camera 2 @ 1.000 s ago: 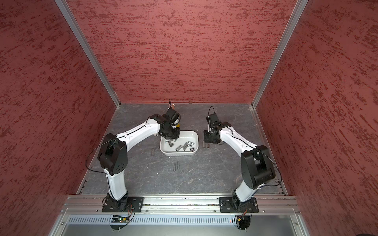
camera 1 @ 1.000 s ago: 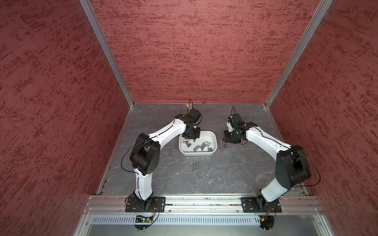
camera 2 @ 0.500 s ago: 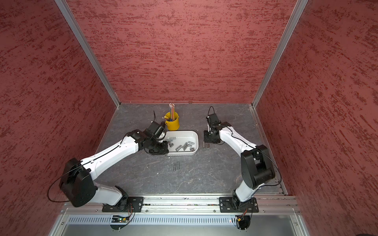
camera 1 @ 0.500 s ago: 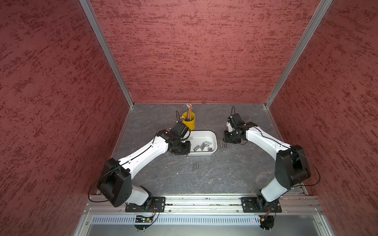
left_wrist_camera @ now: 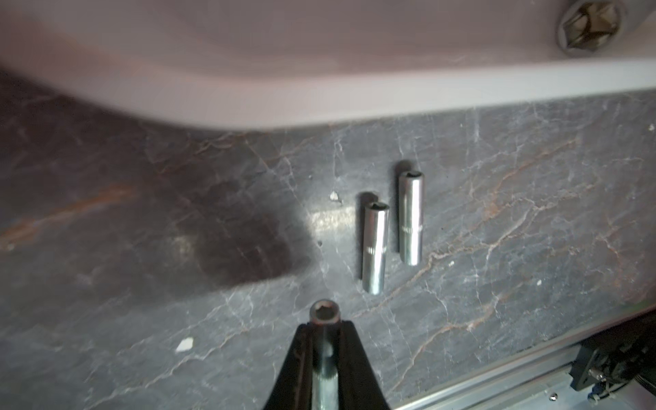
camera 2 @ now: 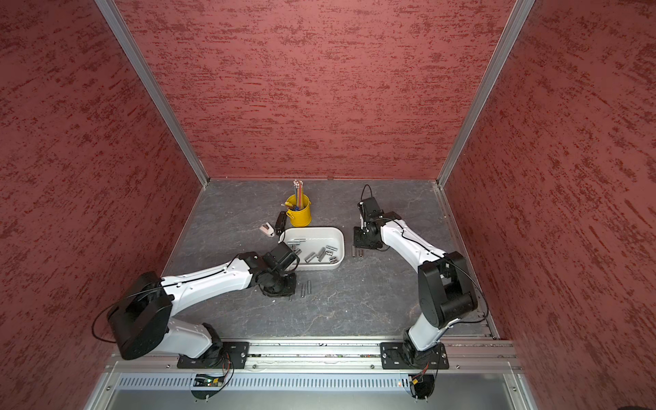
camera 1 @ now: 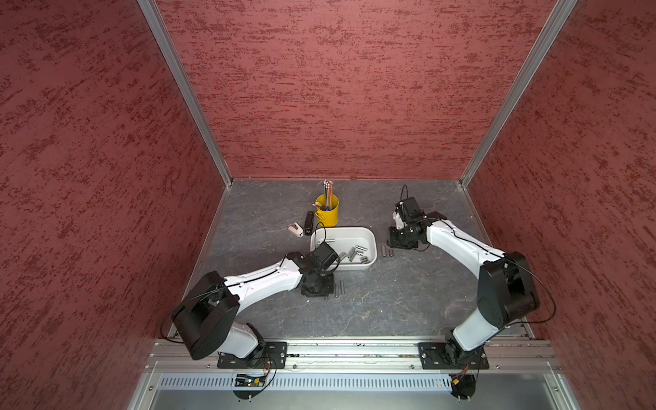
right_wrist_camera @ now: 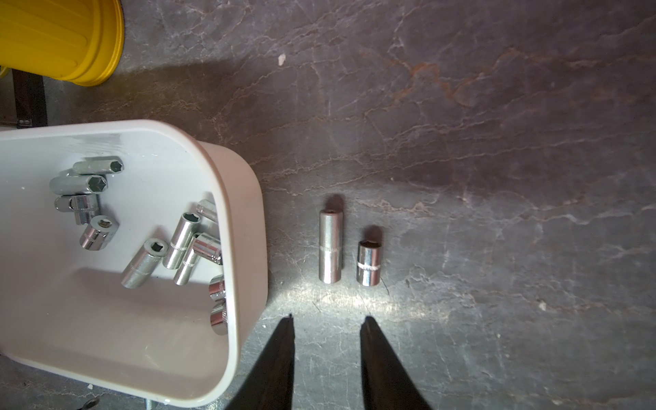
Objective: Take out the socket from the storage box
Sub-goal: Place the socket head at the center of the board.
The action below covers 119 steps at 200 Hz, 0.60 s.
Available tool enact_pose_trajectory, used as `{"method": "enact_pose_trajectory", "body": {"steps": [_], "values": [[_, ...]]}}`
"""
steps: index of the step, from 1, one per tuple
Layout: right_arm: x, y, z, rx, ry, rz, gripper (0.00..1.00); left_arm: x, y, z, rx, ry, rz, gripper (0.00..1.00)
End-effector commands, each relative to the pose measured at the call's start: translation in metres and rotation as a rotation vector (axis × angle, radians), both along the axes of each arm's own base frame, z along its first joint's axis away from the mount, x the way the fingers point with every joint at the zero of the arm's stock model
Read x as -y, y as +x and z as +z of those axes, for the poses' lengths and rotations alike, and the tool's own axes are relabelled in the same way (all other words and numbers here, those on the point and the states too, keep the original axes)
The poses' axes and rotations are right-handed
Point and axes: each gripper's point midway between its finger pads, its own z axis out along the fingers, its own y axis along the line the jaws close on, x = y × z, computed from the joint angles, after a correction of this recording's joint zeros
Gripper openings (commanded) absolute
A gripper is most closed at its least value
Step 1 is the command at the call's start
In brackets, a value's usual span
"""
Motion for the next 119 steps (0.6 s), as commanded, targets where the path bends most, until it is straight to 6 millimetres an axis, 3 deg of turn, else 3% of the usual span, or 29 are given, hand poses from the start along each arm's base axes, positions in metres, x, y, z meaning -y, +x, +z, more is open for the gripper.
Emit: {"method": "enact_pose_trajectory", "body": {"steps": [1,85,119], "values": [[0.001,0.0,0.001,0.017,-0.001,0.006,0.35,0.008,0.018,-0.005,0.059,-0.009,0.024,0.0],[0.001,-0.001,-0.001,0.009,0.001,0.007,0.35,0.007,0.029,-0.024,0.064,0.04,0.041,0.08],[0.0,-0.001,-0.001,0.011,0.003,0.009,0.35,0.005,0.028,-0.023,0.058,0.049,0.038,0.2]]}}
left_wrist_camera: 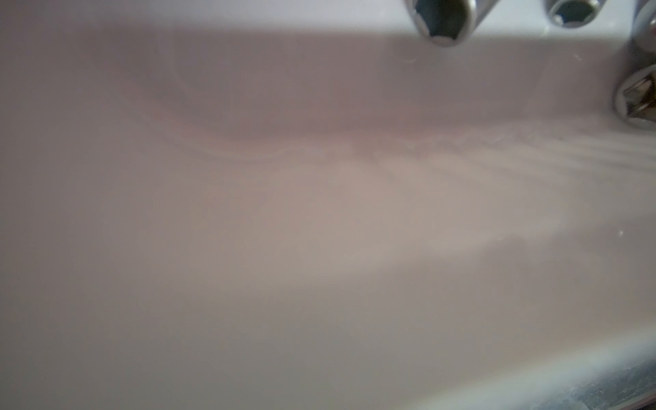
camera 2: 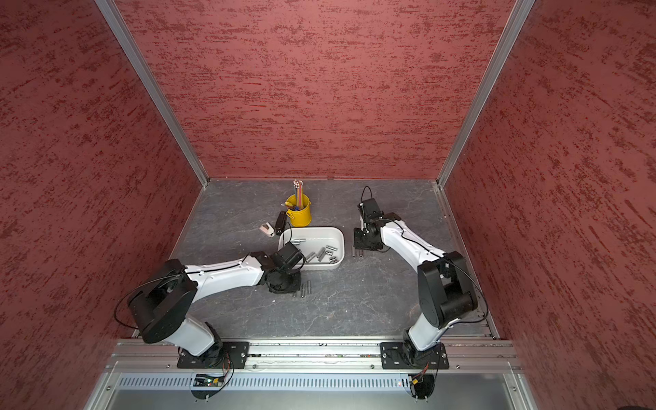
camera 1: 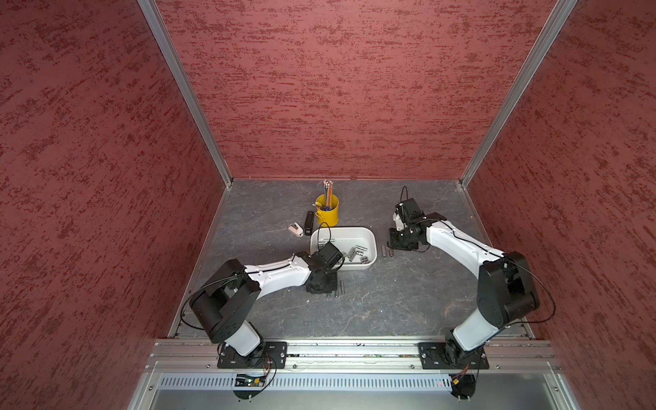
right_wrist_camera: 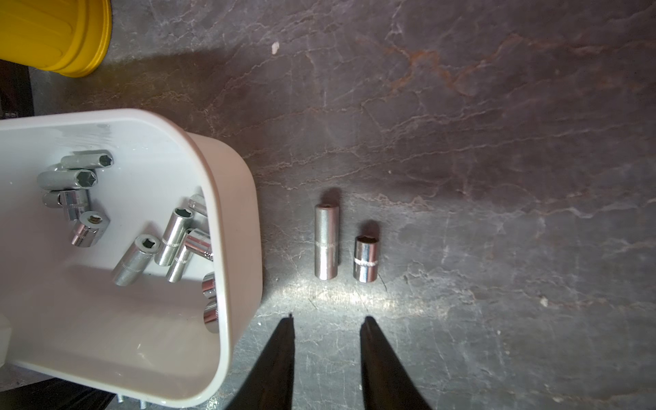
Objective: Take out the socket from the storage box
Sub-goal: Place the socket head at the center of the board, then pick up the socket head from the storage box.
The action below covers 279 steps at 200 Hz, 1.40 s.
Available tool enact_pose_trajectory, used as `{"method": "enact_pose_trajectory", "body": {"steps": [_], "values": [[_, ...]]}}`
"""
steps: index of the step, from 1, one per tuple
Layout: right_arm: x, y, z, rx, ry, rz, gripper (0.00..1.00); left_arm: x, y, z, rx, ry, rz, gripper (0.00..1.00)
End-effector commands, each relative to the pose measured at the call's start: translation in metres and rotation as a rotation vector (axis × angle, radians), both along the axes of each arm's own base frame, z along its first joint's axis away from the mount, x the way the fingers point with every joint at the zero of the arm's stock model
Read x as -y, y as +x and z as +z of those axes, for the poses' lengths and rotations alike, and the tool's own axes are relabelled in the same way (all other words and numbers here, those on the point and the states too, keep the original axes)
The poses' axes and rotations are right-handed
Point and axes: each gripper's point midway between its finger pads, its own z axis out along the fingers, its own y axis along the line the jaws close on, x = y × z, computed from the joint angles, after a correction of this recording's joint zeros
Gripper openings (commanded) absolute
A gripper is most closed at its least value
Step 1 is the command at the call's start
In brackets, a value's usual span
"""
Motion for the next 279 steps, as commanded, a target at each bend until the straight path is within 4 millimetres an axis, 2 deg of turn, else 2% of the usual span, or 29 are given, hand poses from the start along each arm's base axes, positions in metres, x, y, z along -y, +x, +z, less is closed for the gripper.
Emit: {"method": "enact_pose_trajectory", "body": {"steps": [1,48,129,179,215,266,279], "values": [[-0.001,0.003,0.004,0.023,0.008,0.008,0.35,0.001,0.006,-0.001,0.014,0.007,0.004,0.2],[-0.002,0.003,0.003,0.022,0.011,0.01,0.35,0.002,0.002,0.0,-0.002,0.005,-0.009,0.33],[-0.003,0.002,0.006,0.024,0.017,0.012,0.35,0.004,-0.001,0.025,0.03,-0.012,-0.028,0.36],[-0.008,0.0,0.016,0.029,0.03,0.024,0.35,0.003,-0.003,0.052,0.072,-0.03,-0.048,0.38],[-0.027,-0.008,0.026,0.023,0.037,0.099,0.35,-0.018,0.002,0.078,0.123,-0.025,-0.028,0.38],[-0.069,-0.013,0.037,0.033,-0.006,0.263,0.34,-0.074,0.018,0.111,0.17,-0.042,0.078,0.39],[-0.08,-0.012,0.034,0.029,-0.029,0.305,0.34,-0.085,0.021,0.116,0.179,-0.051,0.097,0.39]]}}
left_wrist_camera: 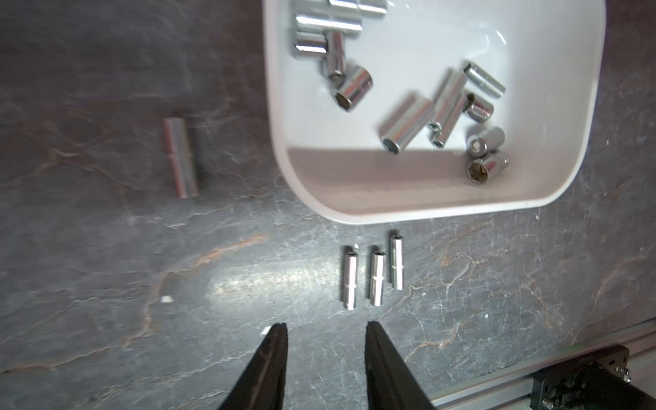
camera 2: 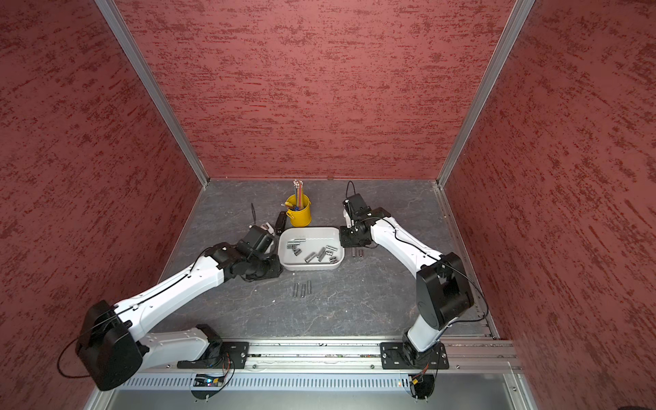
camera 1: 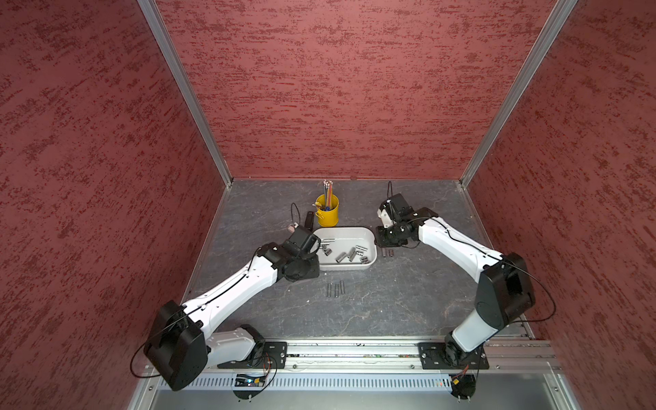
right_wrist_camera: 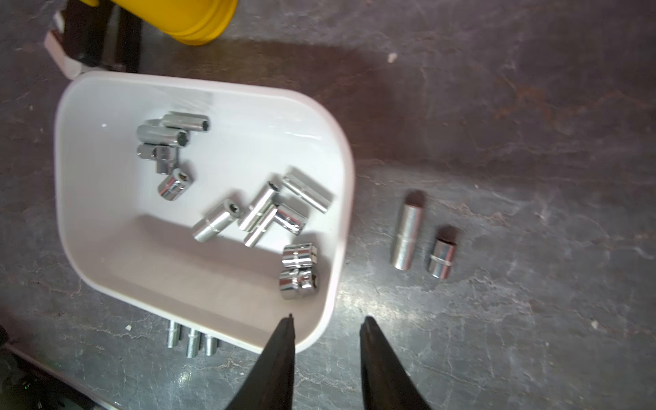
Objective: Take out the socket from the storage box
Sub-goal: Pick up the socket head from the storage box.
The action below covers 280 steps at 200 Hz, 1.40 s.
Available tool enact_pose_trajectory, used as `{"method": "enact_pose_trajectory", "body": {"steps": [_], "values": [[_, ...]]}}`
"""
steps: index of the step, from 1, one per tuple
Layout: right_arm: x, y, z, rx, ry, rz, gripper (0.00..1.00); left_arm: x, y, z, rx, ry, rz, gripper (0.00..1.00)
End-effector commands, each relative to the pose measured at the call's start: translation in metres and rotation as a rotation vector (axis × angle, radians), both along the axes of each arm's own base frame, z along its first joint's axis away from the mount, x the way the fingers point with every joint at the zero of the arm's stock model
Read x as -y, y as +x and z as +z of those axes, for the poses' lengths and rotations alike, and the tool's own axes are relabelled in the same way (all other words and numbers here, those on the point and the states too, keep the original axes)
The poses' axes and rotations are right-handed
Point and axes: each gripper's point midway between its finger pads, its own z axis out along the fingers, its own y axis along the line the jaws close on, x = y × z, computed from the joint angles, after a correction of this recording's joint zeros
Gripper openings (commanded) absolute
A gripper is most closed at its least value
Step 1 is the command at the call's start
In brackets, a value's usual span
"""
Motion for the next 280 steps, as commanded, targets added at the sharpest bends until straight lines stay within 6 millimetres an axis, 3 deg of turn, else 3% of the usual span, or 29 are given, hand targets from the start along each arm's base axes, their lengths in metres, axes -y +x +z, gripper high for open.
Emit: {"method": "enact_pose_trajectory", "body": {"steps": [1,48,75,174,242,280], "values": [[-0.017,-0.003,-0.005,-0.014,-0.053,0.092,0.34,-0.019,-0.001,0.013,0.006,0.008,-0.008,0.39],[-0.046,0.011,-0.018,-0.028,-0.132,0.212,0.34,-0.039,0.011,0.027,0.036,-0.033,0.02,0.39],[-0.052,0.021,-0.033,-0.049,-0.194,0.253,0.33,-0.044,0.015,0.029,0.034,-0.058,0.028,0.39],[-0.042,0.027,-0.086,-0.132,-0.366,0.301,0.32,-0.05,0.018,0.024,0.026,-0.084,0.039,0.39],[-0.048,0.038,-0.102,-0.119,-0.37,0.296,0.32,-0.051,0.019,0.023,0.03,-0.079,0.043,0.39],[-0.042,0.043,-0.113,-0.121,-0.417,0.282,0.29,-0.052,0.019,0.023,0.032,-0.078,0.047,0.39]]}}
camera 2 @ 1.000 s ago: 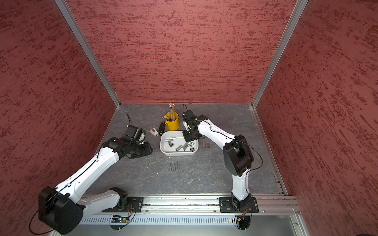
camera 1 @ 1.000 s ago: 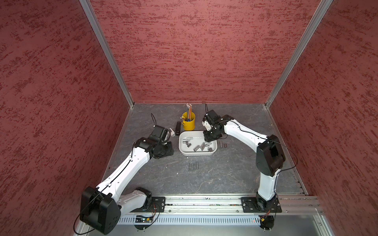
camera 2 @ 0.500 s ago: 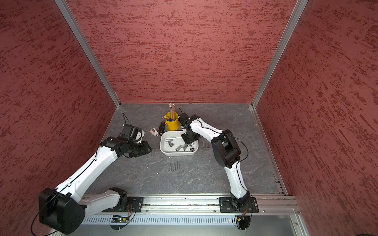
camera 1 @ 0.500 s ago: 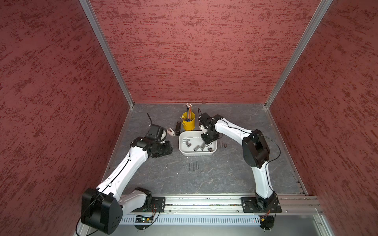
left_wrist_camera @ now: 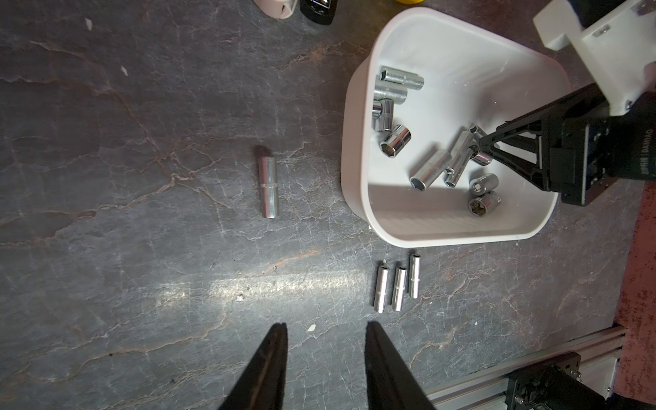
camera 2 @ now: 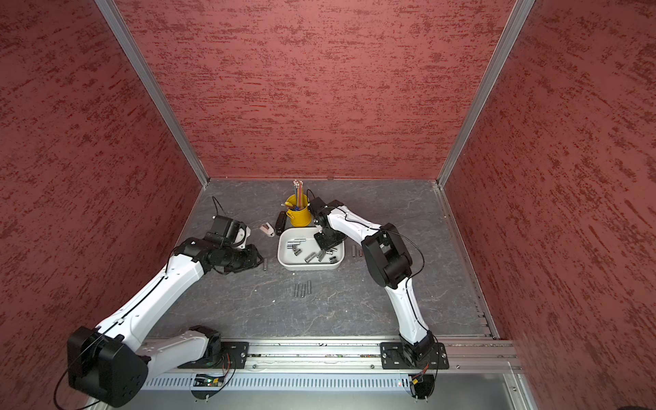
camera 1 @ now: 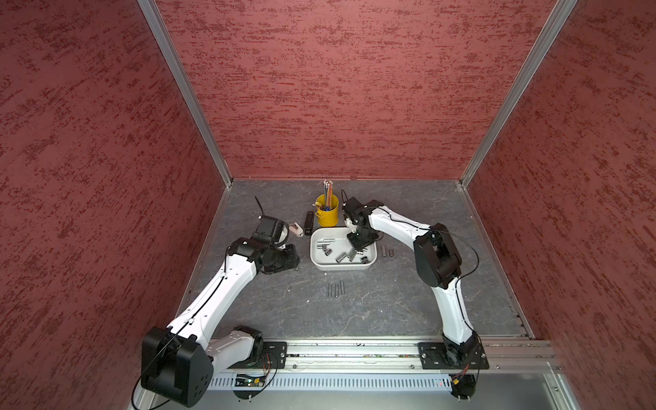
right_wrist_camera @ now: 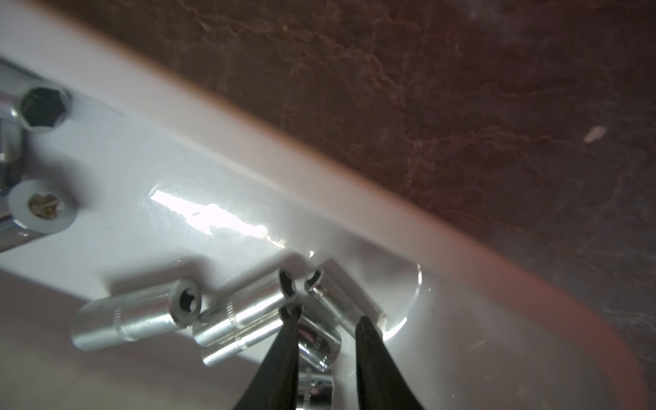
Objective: Take out the socket from the storage box
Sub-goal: Pick up the socket head from the storage box, then place the socket head at the center of the board.
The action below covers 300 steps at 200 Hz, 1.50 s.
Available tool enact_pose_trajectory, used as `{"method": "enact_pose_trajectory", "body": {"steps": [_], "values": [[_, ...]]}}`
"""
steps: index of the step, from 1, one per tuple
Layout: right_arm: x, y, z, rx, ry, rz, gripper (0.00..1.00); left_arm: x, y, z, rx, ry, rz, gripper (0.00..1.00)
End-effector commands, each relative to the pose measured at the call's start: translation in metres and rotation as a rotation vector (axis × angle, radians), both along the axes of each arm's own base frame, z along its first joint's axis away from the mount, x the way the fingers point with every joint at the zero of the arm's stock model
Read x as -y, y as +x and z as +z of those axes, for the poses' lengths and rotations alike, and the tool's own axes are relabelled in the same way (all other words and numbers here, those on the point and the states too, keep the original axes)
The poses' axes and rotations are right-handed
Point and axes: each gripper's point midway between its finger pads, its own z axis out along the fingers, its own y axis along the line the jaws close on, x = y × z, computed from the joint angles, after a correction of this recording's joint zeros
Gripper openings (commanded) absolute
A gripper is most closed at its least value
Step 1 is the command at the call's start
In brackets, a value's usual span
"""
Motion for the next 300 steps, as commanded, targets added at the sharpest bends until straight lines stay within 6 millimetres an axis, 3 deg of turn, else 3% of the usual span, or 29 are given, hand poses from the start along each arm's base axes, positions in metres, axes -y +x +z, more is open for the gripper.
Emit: {"method": "enact_pose_trajectory", "body": {"steps": [1,45,78,96,128,158,203,231,260,300], "values": [[0.007,0.006,-0.017,0.014,-0.071,-0.001,0.29,0.0,0.003,0.004,0.027,-0.006,-0.008,0.39],[0.011,0.003,-0.029,-0.004,-0.099,-0.014,0.27,0.0,0.003,0.003,0.023,-0.004,-0.006,0.39],[0.005,0.0,-0.028,-0.02,-0.06,-0.043,0.14,-0.002,0.003,0.003,0.024,0.0,-0.002,0.39],[-0.003,0.004,-0.01,0.003,-0.005,-0.07,0.08,-0.002,0.003,0.003,0.027,0.001,0.0,0.39],[-0.016,0.01,0.038,0.059,0.107,-0.142,0.06,-0.003,0.003,0.005,0.035,0.004,0.004,0.39],[-0.028,0.004,0.08,0.057,0.249,-0.256,0.06,-0.003,0.003,0.007,0.042,0.002,0.006,0.39],[-0.044,-0.017,0.121,-0.023,0.437,-0.385,0.06,-0.001,0.002,0.009,0.05,-0.01,-0.002,0.39],[-0.041,-0.033,0.137,-0.043,0.487,-0.428,0.06,0.0,0.001,0.014,0.069,-0.025,-0.006,0.39],[-0.035,-0.058,0.14,-0.052,0.483,-0.45,0.06,0.002,0.0,0.017,0.077,-0.034,-0.013,0.39],[-0.033,-0.105,0.117,-0.078,0.441,-0.468,0.06,0.003,-0.002,0.021,0.092,-0.041,-0.021,0.39]]}}
